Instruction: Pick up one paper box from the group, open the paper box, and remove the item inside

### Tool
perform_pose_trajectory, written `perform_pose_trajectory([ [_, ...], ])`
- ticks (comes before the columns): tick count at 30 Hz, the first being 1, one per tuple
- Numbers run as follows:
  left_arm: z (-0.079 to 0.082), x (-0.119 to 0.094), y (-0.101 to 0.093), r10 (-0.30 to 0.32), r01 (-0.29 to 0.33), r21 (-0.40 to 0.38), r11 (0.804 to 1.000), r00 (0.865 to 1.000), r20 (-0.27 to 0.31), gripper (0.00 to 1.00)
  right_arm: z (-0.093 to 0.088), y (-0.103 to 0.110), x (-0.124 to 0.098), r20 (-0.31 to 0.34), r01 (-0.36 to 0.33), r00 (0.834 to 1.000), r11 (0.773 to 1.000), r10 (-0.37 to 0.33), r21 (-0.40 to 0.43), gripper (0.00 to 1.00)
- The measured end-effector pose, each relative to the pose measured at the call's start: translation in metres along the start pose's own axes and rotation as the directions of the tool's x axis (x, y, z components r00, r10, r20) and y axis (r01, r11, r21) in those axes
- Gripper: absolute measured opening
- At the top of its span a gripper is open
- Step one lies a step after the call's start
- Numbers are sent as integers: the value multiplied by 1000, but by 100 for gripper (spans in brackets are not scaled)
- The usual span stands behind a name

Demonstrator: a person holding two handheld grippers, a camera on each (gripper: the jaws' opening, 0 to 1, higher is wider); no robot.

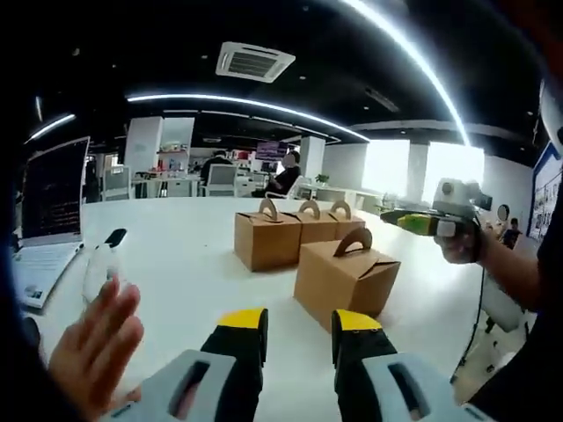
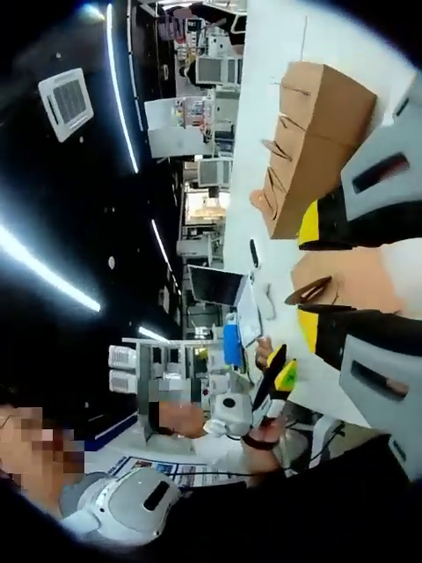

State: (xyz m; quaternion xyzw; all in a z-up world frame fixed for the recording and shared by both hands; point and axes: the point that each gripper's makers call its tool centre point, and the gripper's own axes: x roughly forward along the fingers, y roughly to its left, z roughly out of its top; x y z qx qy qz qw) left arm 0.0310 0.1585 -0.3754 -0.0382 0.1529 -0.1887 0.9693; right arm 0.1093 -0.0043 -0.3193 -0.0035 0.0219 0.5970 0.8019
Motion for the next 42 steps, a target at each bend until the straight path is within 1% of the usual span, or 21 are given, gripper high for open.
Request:
perform_pose_trajectory([
  [1,1,1,-1,-3,3,1,1000,1000,2,31,-2,-1,-1,-3,12,1000,1000,-12,-1,26],
  [2,2,1,-2,-6,6,3,1000,1000,4,31,-7,-4,-4,-32,37,999,999,-38,-26,26],
  [4,3,2,-3,-12,12,6,1000,1000,2,31,-12,-3,-5,-51,45,998,998,-47,-35,26],
  [6,3,4,-4,-19,19,10,1000,1000,0,31,-12,-2,-6,-40,53,998,999,-53,-12,26],
  [11,2,6,-4,-26,26,9,1000,1000,-5,31,-12,0,-4,-19,66,998,998,-65,16,26],
  [16,1,8,-5,-35,35,18,999,999,-12,31,-16,7,1,-22,63,998,998,-62,32,26],
  [21,5,8,2,-23,23,22,999,1000,-7,31,-15,12,6,-34,71,997,997,-71,10,26],
  [26,7,9,0,-28,29,24,999,1000,-4,31,-13,24,11,-34,71,997,997,-71,-17,26],
  [28,6,11,-3,-36,36,24,999,999,-6,31,-15,28,12,-44,70,996,997,-72,-28,24],
  [30,6,11,-4,-44,44,24,999,999,-8,31,-17,31,12,-52,67,996,997,-69,-37,20],
  [33,8,11,-5,-48,48,19,999,999,-3,31,-19,35,12,-51,60,997,997,-62,-38,17],
  [36,9,11,-3,-46,46,23,999,999,0,31,-20,34,12,-53,64,996,997,-66,-45,14],
  [38,9,11,-3,-45,45,25,999,999,0,31,-20,33,12,-46,71,996,996,-73,-45,10],
  [40,9,11,-4,-48,48,26,998,999,-2,31,-21,32,12,-44,76,996,996,-77,-40,10],
  [42,8,11,-5,-51,51,28,998,999,-3,31,-25,29,13,-56,83,995,996,-85,-42,9],
])
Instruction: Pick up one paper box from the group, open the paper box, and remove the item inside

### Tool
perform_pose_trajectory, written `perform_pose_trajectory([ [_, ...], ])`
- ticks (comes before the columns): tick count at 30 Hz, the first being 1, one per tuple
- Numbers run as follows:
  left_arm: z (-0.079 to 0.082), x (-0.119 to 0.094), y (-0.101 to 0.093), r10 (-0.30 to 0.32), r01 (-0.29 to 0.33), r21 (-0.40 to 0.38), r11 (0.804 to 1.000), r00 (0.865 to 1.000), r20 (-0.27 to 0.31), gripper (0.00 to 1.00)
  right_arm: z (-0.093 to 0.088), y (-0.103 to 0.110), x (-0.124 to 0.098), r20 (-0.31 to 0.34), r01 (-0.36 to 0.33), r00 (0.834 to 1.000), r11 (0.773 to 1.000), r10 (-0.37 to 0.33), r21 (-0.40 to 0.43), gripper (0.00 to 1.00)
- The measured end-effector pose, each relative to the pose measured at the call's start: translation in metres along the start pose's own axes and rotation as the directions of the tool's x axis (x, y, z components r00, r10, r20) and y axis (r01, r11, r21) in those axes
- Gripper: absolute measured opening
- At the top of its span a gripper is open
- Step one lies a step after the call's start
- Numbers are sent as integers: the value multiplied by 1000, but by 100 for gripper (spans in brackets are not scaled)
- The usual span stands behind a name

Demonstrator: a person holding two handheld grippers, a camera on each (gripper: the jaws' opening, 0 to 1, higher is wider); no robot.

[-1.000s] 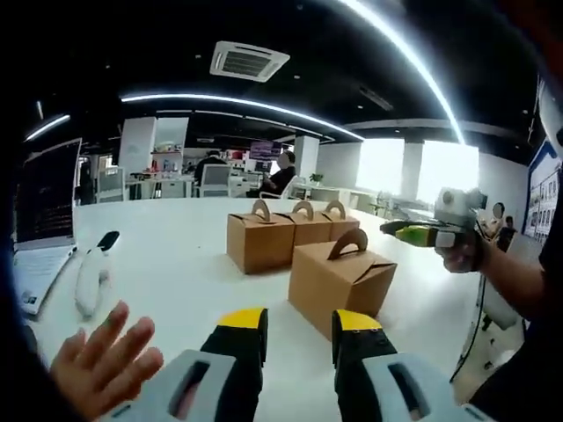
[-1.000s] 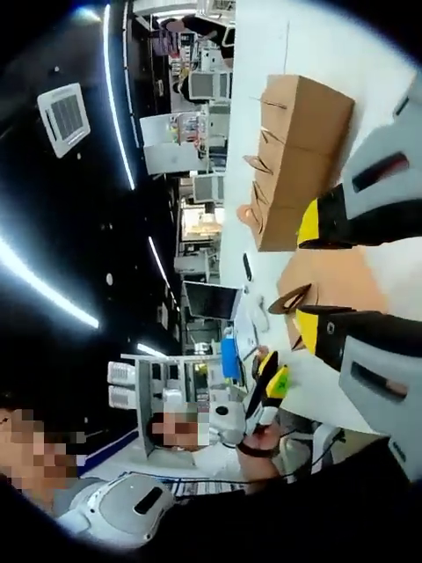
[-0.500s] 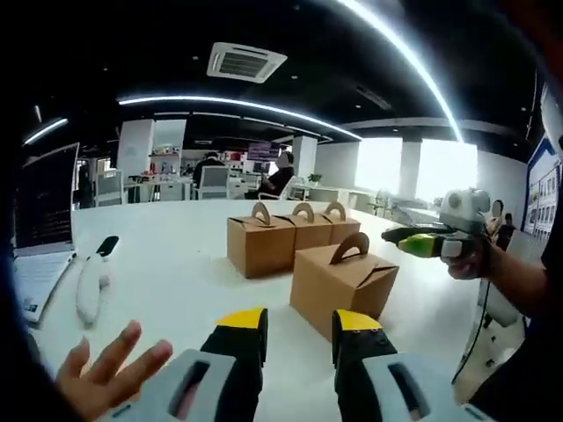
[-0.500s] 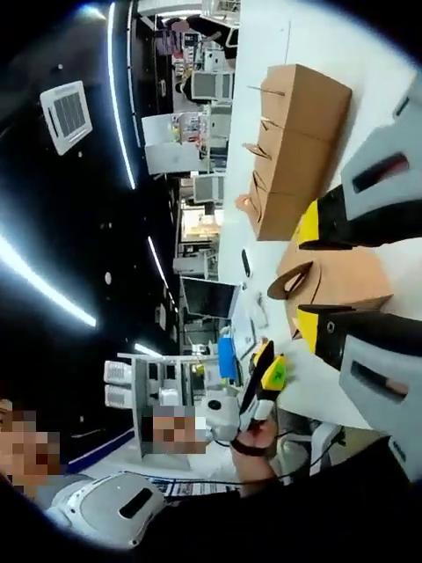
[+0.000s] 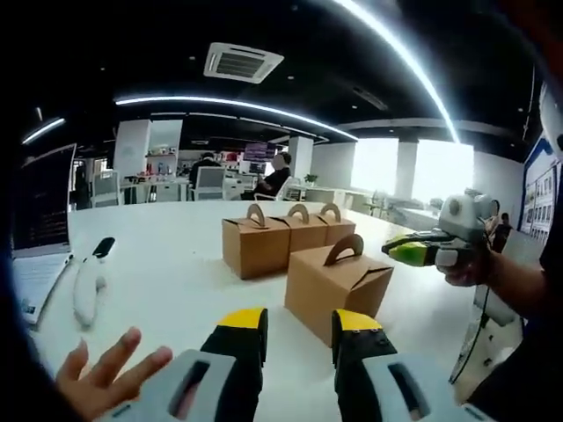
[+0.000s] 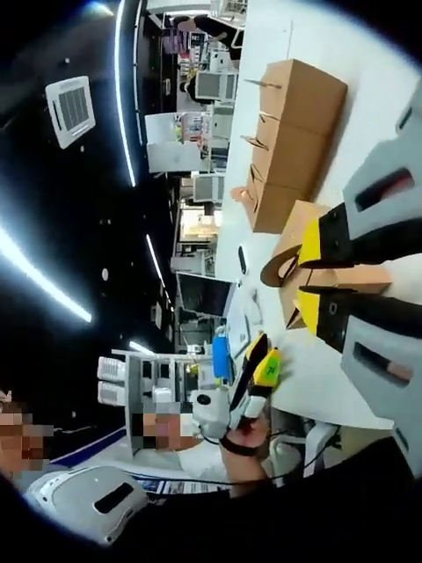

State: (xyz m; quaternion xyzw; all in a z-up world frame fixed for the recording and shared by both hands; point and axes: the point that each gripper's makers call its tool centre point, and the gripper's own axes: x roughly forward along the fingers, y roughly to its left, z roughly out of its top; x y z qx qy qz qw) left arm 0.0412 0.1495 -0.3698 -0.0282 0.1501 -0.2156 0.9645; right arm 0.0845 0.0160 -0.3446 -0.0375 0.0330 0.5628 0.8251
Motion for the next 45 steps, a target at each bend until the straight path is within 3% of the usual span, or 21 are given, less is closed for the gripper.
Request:
perform_pose_trajectory([
  [8,-1,0,-2,2,-2,-1,1000,1000,-2,31,-11,3,0,-24,-14,1000,1000,14,1,5],
  [20,-2,7,-12,-17,17,2,1000,1000,-4,31,-13,2,-2,-18,-16,1000,1000,16,12,5],
  [31,21,11,-31,-63,61,69,996,998,23,31,-12,3,-2,-22,-21,1000,1000,21,8,5],
  [45,29,21,-44,-94,92,158,983,996,8,31,-12,3,-1,-24,-17,1000,1000,17,9,5],
])
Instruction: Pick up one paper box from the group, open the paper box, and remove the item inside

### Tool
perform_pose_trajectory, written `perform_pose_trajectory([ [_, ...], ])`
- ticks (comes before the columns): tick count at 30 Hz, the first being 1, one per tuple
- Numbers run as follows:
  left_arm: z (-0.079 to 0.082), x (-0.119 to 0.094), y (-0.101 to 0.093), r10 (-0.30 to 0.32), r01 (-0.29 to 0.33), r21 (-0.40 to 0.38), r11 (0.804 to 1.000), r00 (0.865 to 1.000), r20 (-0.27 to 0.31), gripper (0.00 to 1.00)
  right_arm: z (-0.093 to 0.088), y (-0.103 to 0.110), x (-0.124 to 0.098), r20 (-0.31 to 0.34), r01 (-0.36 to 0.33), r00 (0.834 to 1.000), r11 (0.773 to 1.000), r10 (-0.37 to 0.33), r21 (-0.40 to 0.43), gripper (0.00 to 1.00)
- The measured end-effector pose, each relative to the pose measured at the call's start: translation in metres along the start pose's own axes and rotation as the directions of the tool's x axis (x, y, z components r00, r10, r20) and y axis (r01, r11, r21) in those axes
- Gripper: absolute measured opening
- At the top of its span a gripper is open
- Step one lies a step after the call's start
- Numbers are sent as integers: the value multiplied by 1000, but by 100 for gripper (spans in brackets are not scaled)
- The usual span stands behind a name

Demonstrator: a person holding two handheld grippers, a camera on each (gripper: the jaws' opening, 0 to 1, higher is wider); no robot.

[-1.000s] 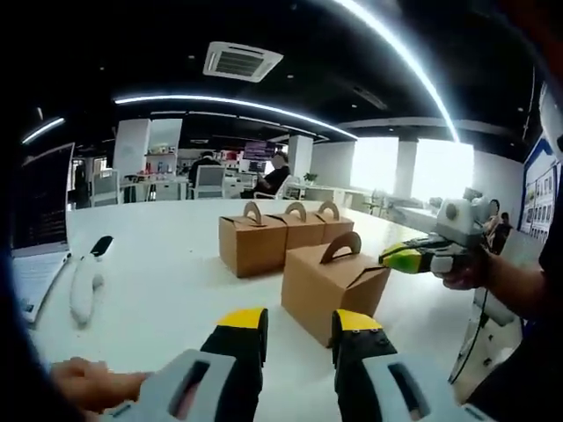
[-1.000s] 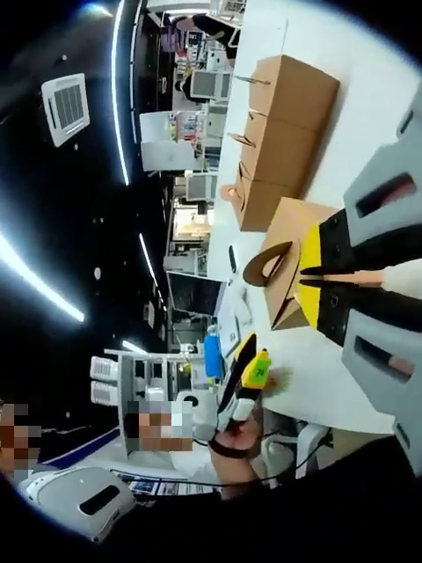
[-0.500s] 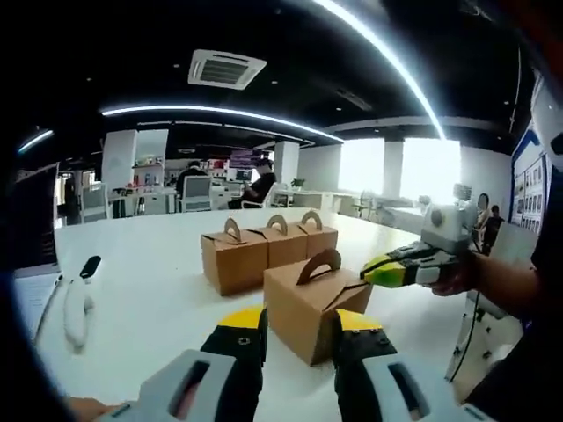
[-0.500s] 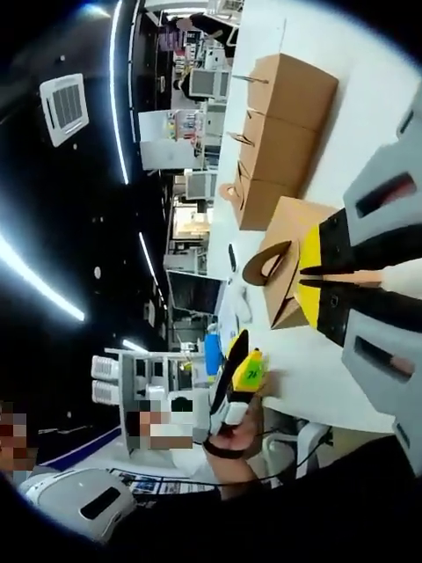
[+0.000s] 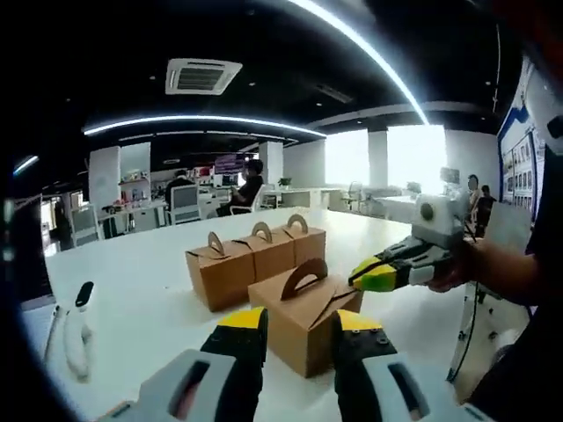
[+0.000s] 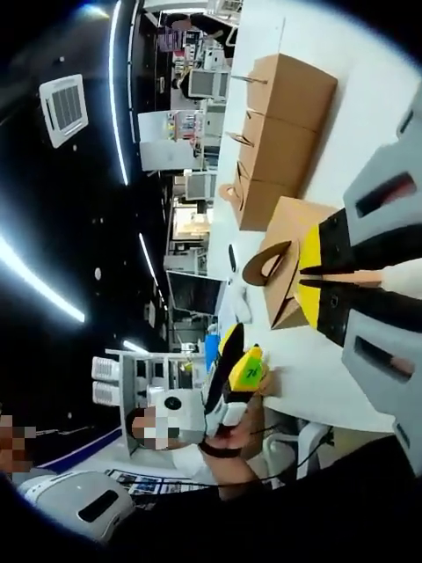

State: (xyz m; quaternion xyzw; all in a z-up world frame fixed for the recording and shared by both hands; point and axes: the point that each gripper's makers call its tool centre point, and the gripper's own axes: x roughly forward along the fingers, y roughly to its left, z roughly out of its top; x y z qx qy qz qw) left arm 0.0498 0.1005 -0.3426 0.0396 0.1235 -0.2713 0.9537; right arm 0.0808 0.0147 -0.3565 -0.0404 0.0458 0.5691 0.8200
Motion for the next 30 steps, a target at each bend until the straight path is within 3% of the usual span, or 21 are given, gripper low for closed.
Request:
perform_pose_trajectory([
  [9,2,3,0,-6,6,14,1000,1000,-1,31,0,0,1,-1,0,1000,1000,0,5,5],
  [16,-4,10,-3,0,2,106,994,1000,-17,31,0,1,1,-7,8,1000,1000,-8,-6,5],
  [21,-3,15,-3,-4,5,132,991,1000,-13,31,0,0,1,-10,8,1000,1000,-8,7,5],
  [25,1,18,-1,12,-8,206,979,1000,-16,31,0,0,2,-12,6,1000,1000,-6,7,5],
  [27,2,20,-2,25,-17,275,961,999,-24,31,-1,0,1,-9,7,1000,1000,-6,10,5],
  [30,0,23,-7,29,-15,321,947,999,-39,30,-1,1,0,-7,7,1000,1000,-7,10,5],
])
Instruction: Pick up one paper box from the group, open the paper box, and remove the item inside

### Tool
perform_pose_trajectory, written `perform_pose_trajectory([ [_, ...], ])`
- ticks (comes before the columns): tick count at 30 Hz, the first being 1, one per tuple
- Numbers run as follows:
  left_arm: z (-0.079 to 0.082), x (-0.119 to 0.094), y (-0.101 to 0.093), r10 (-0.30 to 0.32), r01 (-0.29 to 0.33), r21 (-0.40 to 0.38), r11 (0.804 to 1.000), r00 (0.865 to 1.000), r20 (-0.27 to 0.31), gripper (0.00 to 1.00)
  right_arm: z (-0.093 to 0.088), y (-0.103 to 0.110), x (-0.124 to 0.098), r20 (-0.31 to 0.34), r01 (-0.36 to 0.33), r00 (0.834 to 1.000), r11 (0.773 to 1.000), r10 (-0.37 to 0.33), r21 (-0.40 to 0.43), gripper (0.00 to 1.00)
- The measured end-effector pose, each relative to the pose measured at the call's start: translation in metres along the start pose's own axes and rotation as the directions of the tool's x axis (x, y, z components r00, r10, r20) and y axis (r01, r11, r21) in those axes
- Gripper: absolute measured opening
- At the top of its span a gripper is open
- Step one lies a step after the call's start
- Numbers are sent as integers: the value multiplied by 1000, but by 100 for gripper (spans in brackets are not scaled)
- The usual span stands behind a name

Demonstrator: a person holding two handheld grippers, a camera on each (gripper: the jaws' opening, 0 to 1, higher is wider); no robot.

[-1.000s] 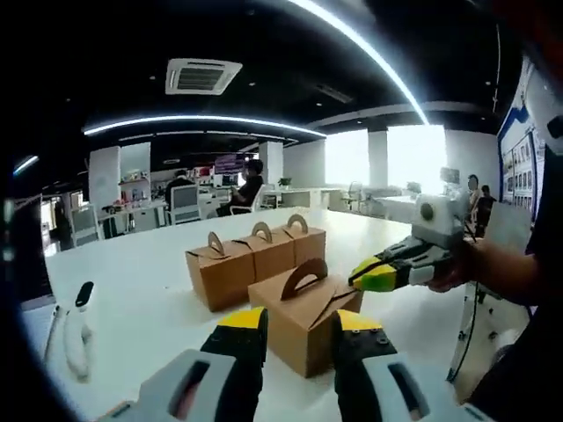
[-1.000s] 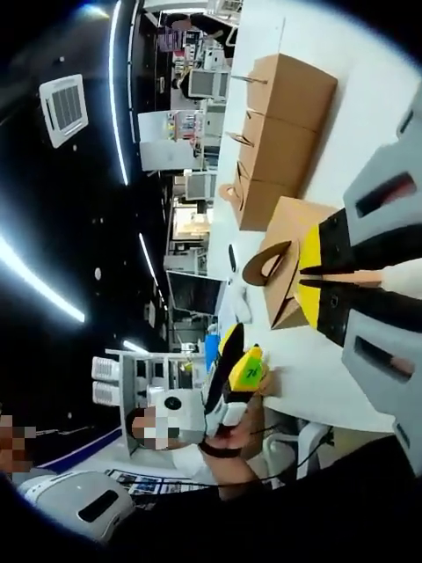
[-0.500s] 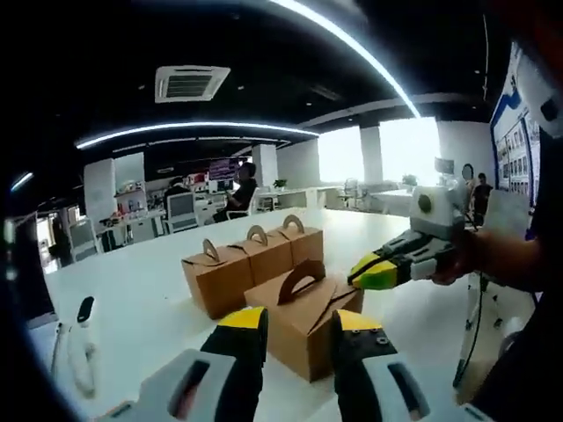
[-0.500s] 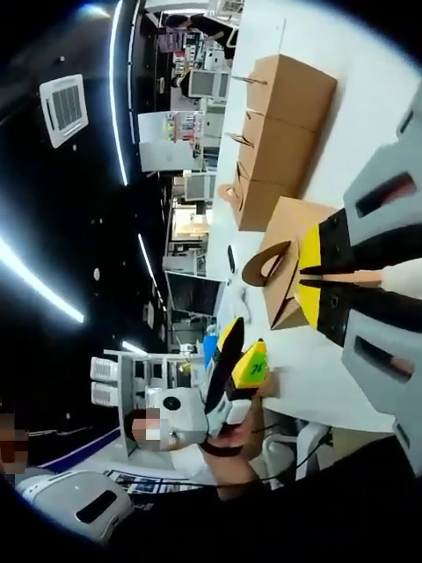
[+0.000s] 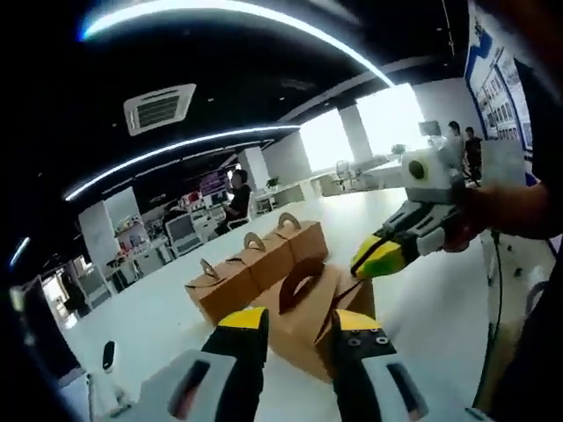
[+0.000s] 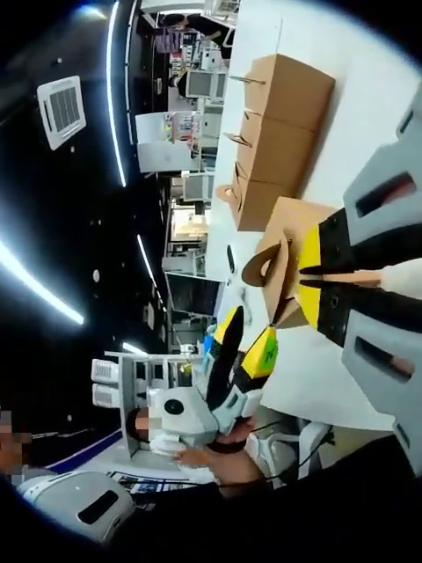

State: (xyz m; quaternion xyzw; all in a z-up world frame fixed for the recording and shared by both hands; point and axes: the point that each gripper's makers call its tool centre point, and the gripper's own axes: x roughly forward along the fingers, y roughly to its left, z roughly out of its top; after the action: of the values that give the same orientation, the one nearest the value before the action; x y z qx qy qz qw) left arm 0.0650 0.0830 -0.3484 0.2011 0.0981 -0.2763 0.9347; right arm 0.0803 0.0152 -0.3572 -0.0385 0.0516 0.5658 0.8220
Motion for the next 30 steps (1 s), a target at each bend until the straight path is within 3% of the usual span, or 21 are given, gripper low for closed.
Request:
perform_pose_trajectory([
  [7,5,4,-4,5,-5,70,998,1000,-10,30,0,-1,0,-1,0,1000,1000,0,0,5],
  [11,6,5,-1,8,-8,70,998,1000,-10,30,0,-1,0,1,-2,1000,1000,2,6,5],
  [20,2,8,1,33,-27,137,990,999,-37,29,-1,-1,0,-3,-6,1000,1000,6,-2,5],
  [30,4,9,0,26,-18,156,988,999,-45,29,0,-2,0,0,-4,1000,1000,4,0,5],
])
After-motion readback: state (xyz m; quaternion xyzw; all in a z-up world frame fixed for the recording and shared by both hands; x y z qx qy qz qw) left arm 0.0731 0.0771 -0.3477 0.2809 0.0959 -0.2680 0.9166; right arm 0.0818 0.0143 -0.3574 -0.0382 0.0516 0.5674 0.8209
